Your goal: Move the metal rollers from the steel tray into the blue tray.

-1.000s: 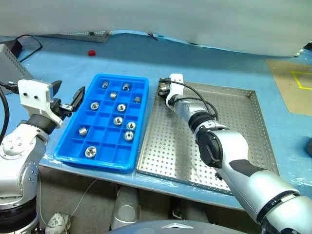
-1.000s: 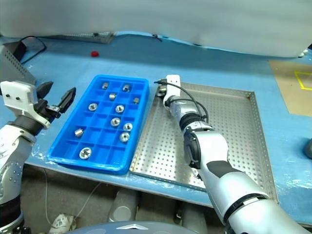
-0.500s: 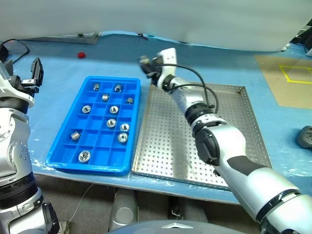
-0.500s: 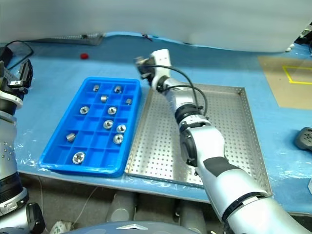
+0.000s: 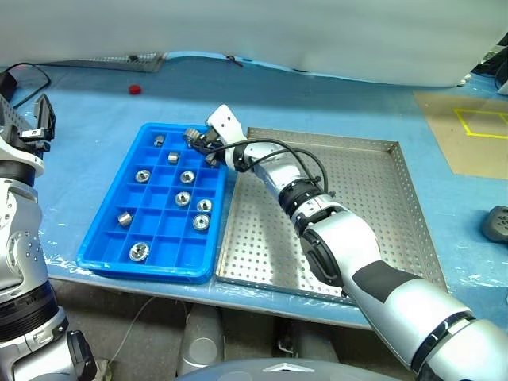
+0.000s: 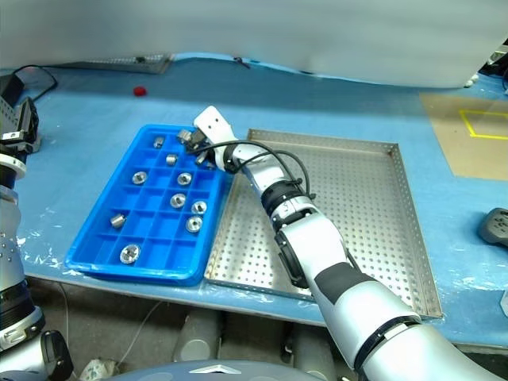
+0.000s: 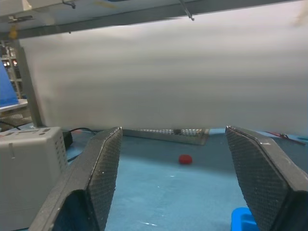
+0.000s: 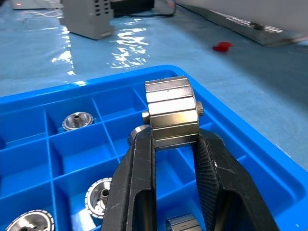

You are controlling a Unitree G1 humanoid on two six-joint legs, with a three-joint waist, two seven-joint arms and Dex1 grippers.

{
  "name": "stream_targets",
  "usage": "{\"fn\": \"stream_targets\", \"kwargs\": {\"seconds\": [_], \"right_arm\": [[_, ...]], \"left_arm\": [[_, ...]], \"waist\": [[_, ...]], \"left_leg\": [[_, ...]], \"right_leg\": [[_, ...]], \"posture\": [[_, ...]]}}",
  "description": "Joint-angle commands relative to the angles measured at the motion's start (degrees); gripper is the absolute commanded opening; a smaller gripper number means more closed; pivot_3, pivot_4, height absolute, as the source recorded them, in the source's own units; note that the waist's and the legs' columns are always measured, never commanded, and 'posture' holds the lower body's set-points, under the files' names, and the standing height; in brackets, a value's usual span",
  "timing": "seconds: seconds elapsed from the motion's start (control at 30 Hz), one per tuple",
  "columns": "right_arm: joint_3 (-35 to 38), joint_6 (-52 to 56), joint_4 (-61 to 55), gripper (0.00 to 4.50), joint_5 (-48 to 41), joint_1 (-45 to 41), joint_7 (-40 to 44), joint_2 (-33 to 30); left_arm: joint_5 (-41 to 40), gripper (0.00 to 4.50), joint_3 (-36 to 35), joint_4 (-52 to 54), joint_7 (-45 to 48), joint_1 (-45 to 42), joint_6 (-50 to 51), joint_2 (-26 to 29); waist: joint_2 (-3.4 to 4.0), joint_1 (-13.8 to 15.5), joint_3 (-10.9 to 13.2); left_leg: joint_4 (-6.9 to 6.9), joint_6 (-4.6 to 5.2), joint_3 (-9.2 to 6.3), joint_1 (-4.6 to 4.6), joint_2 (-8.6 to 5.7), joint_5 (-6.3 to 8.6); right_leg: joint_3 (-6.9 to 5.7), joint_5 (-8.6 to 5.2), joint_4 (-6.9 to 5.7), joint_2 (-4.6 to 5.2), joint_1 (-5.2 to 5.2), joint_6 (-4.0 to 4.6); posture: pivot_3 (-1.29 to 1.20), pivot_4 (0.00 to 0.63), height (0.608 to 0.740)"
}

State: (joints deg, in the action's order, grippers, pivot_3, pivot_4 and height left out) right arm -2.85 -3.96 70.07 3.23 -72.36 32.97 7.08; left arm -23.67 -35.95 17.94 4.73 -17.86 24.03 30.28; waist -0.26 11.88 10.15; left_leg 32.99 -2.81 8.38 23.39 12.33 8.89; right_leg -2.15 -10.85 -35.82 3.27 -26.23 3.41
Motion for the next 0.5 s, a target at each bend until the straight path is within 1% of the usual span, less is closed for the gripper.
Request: {"fn": "stream_targets", "kwargs": {"seconds": [0.03, 0.17, 0.33, 0.4, 0.5], "right_arm": [[-0.27, 0.29, 0.60, 0.66, 0.49, -2.42, -1.21, 1.45], [-0.77, 0.42, 1.49, 0.66, 0.85, -2.66, -0.05, 2.47], [-2.09, -0.25, 0.87, 0.66, 1.31, -2.03, 5.75, 3.75], [-2.79, -0.41, 0.83, 0.66, 1.81, -1.96, 5.63, 4.33], [-3.54, 0.20, 1.42, 0.66, 2.63, -2.64, 3.13, 5.47]], "left_arm": [[0.39, 3.62, -1.72, 2.14, -0.43, 1.04, -1.40, 0.75], [0.20, 3.62, -2.05, 3.02, -0.73, 2.13, -1.37, 0.62], [-0.12, 3.62, -2.67, 3.76, -1.22, 3.22, -1.23, 0.73], [-0.16, 3.62, -2.71, 3.82, -1.32, 3.34, -1.23, 0.76], [0.04, 3.62, -2.86, 3.69, -1.74, 3.09, -1.71, 0.81]], "waist": [[0.00, -0.02, 0.00], [0.00, 0.00, 0.00], [0.00, 0.05, 0.00], [0.00, 0.07, 0.00], [0.00, 0.08, 0.00]], "left_leg": [[0.00, 0.00, 0.00, 0.01, 0.00, 0.00], [0.00, 0.00, 0.00, 0.17, 0.00, 0.00], [0.00, 0.01, 0.00, 0.23, 0.01, 0.00], [0.00, 0.00, -0.01, 0.21, 0.03, 0.00], [0.00, 0.00, -0.01, 0.18, 0.05, 0.00]], "right_leg": [[0.00, 0.03, 0.01, 0.00, -0.01, 0.05], [-0.01, 0.03, 0.06, -0.01, -0.11, 0.11], [-0.03, 0.03, 0.06, -0.01, -0.16, 0.12], [-0.03, 0.03, 0.04, -0.01, -0.16, 0.11], [-0.03, 0.02, 0.02, -0.01, -0.14, 0.11]], "posture": [[0.47, 0.150, 0.740], [0.48, 0.150, 0.740], [0.49, 0.150, 0.740], [0.49, 0.150, 0.740], [0.49, 0.150, 0.740]]}}
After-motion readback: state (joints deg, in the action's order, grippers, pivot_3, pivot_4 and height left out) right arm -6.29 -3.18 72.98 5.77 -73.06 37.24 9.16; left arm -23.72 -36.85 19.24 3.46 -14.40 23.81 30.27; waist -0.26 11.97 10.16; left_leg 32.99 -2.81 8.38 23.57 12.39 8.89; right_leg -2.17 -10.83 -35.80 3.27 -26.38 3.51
